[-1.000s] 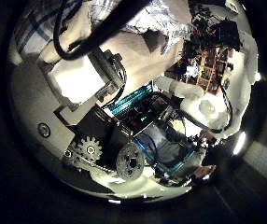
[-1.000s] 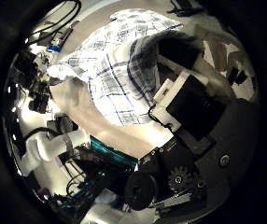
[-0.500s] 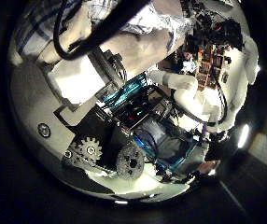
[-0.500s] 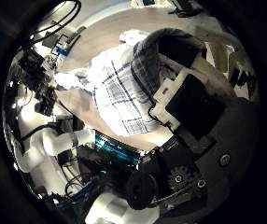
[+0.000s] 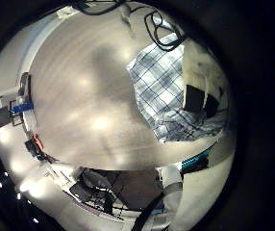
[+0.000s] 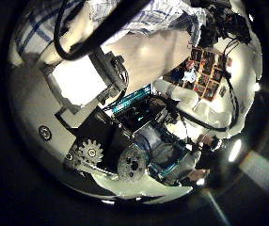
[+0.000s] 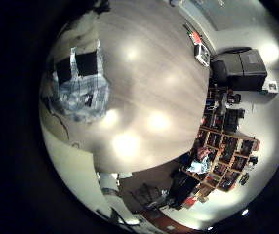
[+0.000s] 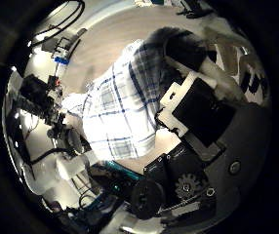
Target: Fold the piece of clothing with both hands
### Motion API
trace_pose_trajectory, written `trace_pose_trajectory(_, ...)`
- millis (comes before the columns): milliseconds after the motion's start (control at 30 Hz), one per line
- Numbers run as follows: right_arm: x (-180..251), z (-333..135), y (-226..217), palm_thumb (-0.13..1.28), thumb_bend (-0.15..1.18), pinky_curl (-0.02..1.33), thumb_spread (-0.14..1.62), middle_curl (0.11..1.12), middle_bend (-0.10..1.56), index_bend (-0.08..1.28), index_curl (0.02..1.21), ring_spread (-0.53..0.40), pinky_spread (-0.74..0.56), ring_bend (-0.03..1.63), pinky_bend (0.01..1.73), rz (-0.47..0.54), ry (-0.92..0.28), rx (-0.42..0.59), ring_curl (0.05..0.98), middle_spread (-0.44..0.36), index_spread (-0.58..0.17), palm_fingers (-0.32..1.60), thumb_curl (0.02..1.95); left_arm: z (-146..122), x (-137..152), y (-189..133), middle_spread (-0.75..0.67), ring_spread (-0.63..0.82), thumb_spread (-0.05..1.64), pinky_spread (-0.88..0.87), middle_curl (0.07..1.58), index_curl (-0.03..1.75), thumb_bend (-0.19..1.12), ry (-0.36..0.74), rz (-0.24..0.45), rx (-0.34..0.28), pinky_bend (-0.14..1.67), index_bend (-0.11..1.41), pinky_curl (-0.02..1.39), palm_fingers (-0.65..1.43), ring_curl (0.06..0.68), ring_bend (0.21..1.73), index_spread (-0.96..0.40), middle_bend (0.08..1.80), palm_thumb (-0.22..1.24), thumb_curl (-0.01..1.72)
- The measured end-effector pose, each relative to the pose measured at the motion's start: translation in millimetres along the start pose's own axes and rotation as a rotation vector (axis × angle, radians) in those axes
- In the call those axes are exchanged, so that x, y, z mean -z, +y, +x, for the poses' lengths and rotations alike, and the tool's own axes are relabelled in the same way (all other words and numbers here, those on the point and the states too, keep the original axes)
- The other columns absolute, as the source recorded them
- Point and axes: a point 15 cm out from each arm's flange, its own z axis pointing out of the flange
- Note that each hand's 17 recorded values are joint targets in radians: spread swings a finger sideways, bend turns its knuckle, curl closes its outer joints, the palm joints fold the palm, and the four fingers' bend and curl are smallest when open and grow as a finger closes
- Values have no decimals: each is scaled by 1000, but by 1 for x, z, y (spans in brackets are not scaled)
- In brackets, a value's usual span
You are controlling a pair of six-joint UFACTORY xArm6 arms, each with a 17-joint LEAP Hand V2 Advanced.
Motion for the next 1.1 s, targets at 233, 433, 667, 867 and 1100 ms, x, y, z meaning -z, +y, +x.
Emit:
trace_pose_trajectory(233,-47,-25,-81,786,-52,724,1138,908,1205,1033,949,-218,-228,1373,1342,-35,-26,20,726,-186,-289,1037,670,-27,-23,-23,-524,-459,1111,-731,903,1352,-23,46,-62,46,751,339,847,1072,519,1267,-739,1012,653,484)
trace_pose_trajectory(433,-79,-38,-128,721,-17,716,1250,854,1133,836,894,-228,-265,1353,1295,28,-27,-10,708,-189,-324,970,576,-52,-38,-47,-519,-467,1125,-728,903,1337,-22,82,-109,88,670,337,856,992,516,1232,-738,1014,633,464)
trace_pose_trajectory(667,-55,-10,-153,625,-23,658,1311,740,810,258,709,-273,-450,1365,1324,163,-24,-68,650,-232,-412,423,475,-70,-38,-54,-382,-376,1170,-578,843,1239,-26,139,-160,132,515,290,919,224,513,1088,-644,669,533,420)
trace_pose_trajectory(867,24,35,-139,612,-11,587,1340,671,659,181,585,-287,-457,1257,1288,283,-22,-133,569,-242,-475,426,425,-69,-7,-63,-47,-94,1191,-218,659,1096,-23,192,-5,156,362,220,884,7,431,943,-424,351,478,391)
trace_pose_trajectory(1100,89,59,-92,590,-14,532,1346,637,599,190,538,-302,-446,1193,1224,360,-2,-135,525,-256,-493,485,383,-51,57,-40,184,161,1201,183,536,899,-19,189,192,182,286,167,772,12,359,805,-170,242,461,374)
